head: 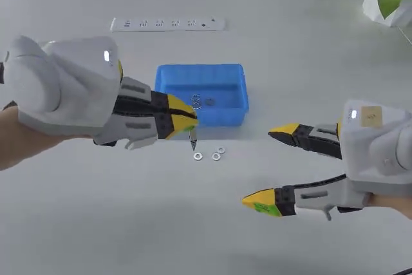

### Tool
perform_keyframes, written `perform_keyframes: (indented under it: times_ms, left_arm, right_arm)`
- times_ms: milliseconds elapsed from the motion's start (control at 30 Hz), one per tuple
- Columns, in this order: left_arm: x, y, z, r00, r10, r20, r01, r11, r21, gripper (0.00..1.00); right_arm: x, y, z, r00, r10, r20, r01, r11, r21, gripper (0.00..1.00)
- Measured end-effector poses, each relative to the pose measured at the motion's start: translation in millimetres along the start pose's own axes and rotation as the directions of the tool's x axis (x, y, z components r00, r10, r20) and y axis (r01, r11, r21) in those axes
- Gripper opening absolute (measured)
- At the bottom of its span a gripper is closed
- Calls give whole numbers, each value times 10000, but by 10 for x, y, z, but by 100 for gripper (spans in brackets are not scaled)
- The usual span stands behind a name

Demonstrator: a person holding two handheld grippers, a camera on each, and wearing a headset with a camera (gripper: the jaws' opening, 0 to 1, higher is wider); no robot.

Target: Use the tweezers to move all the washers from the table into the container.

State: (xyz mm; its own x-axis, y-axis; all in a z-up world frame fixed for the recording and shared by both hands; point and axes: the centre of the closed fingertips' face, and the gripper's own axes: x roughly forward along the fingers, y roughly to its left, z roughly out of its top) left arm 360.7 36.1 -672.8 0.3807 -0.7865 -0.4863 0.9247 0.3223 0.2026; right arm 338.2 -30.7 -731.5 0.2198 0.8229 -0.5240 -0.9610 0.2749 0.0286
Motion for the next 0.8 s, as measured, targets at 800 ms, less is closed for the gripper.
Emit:
perform_keyframes:
  times_ms: [800]
  left_arm:
    - [143,-96,-156,9998,-70,-164,70,10000,14,5]
  right_arm:
    - [80,305,-224,9916,1221,-426,-1214,9924,189,100]
